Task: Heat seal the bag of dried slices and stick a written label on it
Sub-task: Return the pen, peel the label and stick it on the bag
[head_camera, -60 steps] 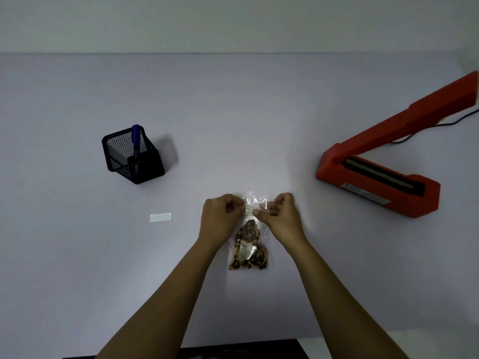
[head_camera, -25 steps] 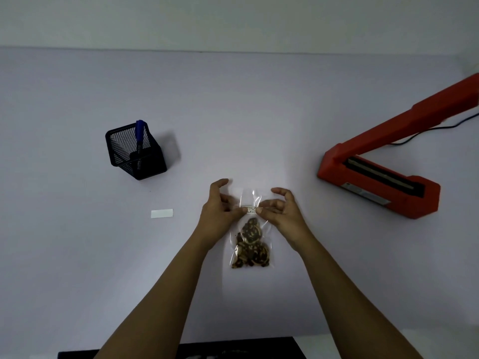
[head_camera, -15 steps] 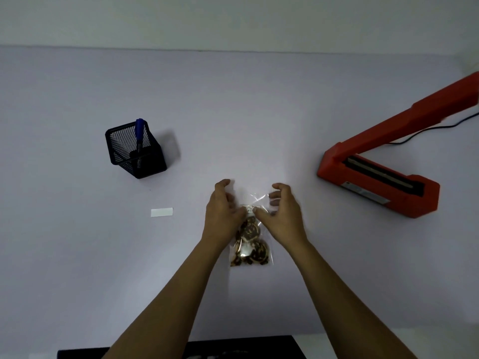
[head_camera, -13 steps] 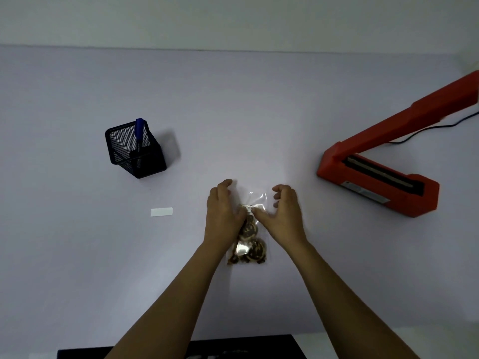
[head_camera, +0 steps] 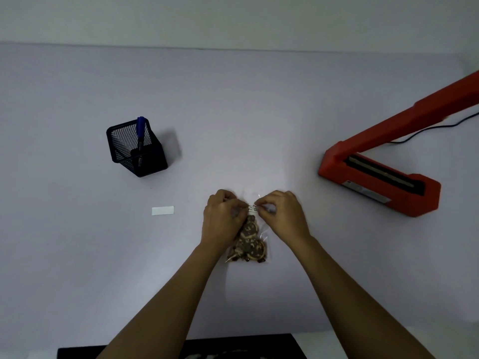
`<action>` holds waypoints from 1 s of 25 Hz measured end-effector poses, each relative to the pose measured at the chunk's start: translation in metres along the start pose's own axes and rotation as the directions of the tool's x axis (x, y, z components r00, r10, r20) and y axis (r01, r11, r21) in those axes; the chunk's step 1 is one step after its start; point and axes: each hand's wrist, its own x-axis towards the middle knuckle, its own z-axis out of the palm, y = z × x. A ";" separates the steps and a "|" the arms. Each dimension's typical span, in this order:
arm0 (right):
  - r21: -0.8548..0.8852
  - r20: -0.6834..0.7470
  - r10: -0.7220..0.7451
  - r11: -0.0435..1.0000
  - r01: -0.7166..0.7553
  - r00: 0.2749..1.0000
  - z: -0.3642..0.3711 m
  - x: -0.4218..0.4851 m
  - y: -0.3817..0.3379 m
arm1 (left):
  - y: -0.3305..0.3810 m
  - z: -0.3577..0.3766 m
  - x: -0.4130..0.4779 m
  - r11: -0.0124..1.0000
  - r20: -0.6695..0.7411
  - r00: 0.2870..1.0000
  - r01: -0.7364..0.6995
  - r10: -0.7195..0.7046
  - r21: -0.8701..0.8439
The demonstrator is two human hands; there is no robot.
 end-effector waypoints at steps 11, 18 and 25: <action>0.097 -0.042 0.100 0.991 -0.096 0.994 -0.005 0.000 -0.015 | 0.002 -0.013 0.017 0.988 0.104 0.988 0.126 -0.117 -0.084; 0.118 -0.062 0.142 0.984 -0.134 0.988 0.002 0.000 -0.015 | 0.002 -0.008 0.016 0.990 0.126 0.984 0.136 -0.130 -0.045; 0.141 -0.068 0.136 0.982 -0.125 0.988 0.000 0.000 -0.014 | 0.003 -0.005 0.015 0.993 0.109 0.987 0.119 -0.117 -0.021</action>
